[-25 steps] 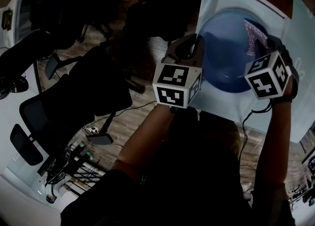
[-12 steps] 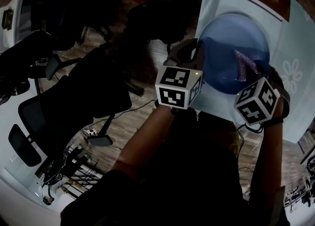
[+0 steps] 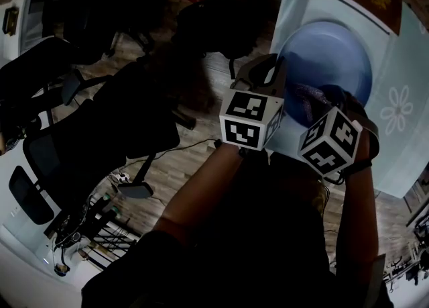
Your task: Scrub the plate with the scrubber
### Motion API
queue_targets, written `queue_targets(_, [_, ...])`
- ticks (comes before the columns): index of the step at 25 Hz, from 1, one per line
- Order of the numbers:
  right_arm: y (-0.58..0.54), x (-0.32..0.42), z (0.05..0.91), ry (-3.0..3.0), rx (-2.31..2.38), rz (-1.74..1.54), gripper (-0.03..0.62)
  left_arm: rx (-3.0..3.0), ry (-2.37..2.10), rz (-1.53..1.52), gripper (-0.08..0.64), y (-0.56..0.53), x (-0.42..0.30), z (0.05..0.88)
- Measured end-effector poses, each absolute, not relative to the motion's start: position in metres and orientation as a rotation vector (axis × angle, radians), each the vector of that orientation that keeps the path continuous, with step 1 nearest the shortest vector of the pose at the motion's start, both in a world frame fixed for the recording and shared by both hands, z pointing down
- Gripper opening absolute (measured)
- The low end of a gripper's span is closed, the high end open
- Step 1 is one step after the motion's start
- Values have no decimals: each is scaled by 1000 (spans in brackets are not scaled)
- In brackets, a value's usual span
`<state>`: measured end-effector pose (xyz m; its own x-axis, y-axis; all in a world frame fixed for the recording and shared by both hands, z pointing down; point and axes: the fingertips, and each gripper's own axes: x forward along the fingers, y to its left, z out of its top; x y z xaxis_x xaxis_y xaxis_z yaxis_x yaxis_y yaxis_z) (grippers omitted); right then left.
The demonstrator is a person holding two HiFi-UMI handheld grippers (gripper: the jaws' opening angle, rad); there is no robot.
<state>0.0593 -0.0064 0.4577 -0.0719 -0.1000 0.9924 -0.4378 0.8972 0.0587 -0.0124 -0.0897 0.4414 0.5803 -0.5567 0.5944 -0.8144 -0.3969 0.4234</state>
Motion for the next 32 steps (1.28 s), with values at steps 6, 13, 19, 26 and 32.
queue_targets(6, [-29,46,459,-1663,456,313,83,2120,-1085,471,35,-90,-14,443])
queue_targets(13, [-56,49,459,-1663,497,314,83,2118,-1076,455,35,-91,-14,441])
queue_targets(19, [-106,72,456,-1624,671,210,83,2134,-1069,478,35,-90,-14,443])
queue_targets(26, [-136,130,452,-1489,770,71,83,2139,-1055,475,35,-91,-12,442])
queue_targets(32, [-110,160,451,-1430,728,64,83,2141,-1054,479,35,-90,-13,443])
